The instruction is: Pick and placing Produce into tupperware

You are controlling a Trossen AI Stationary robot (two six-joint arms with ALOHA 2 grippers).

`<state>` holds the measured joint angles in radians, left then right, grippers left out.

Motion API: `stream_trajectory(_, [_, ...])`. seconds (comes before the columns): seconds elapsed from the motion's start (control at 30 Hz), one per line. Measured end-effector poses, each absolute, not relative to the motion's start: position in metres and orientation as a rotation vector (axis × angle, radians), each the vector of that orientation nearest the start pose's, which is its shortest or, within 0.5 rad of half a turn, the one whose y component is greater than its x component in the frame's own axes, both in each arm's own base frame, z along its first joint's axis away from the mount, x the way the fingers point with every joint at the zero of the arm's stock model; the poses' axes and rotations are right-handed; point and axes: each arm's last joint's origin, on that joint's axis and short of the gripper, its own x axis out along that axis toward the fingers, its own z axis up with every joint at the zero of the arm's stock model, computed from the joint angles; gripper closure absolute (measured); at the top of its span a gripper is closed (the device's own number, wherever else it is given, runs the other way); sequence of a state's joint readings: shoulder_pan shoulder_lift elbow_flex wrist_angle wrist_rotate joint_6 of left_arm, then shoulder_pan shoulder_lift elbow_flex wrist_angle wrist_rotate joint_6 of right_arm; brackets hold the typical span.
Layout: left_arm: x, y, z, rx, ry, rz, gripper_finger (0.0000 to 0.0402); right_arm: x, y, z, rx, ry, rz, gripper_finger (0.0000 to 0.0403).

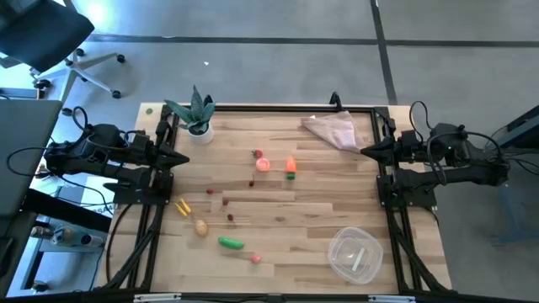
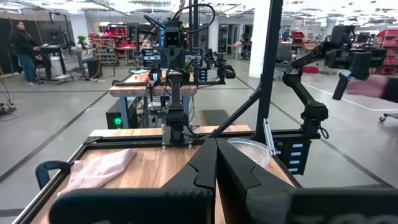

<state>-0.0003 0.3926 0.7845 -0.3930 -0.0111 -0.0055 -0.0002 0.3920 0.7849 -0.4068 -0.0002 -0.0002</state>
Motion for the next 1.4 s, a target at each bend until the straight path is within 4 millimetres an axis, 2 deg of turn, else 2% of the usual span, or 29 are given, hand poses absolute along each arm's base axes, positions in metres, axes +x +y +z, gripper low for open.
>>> stream_trajectory(0.13, [0.076, 0.000, 0.354, -0.056, -0.003, 0.004, 0.0401, 0.076, 0.000, 0.352, 0.000, 0.014, 0.001, 0.0402])
stream_trajectory(0.27, [0.080, 0.000, 0.354, -0.238, 0.000, -0.007, 0.0401, 0.076, 0.000, 0.352, 0.001, 0.013, 0.001, 0.0402])
stream_trajectory(0.33, [0.085, 0.000, 0.357, -0.316, -0.024, 0.007, 0.0401, 0.076, 0.000, 0.354, 0.017, 0.000, 0.001, 0.0402])
stream_trajectory(0.47, [0.101, 0.002, 0.367, -0.366, -0.115, 0.047, 0.0401, 0.078, 0.000, 0.362, 0.059, -0.089, 0.003, 0.0402])
stream_trajectory(0.63, [0.125, 0.002, 0.373, -0.312, -0.174, 0.046, 0.0401, 0.080, -0.001, 0.376, 0.247, -0.232, 0.006, 0.0402])
stream_trajectory(0.8, [0.138, 0.003, 0.373, -0.246, -0.190, 0.086, 0.0401, 0.078, -0.002, 0.383, 0.320, -0.310, -0.024, 0.0402])
stream_trajectory(1.13, [0.139, 0.005, 0.376, -0.197, -0.232, 0.169, 0.0401, 0.082, -0.005, 0.384, 0.310, -0.321, -0.113, 0.0402])
stream_trajectory(1.4, [0.134, 0.005, 0.394, -0.132, -0.420, 0.131, 0.0401, 0.082, -0.005, 0.392, 0.278, -0.407, -0.117, 0.0402])
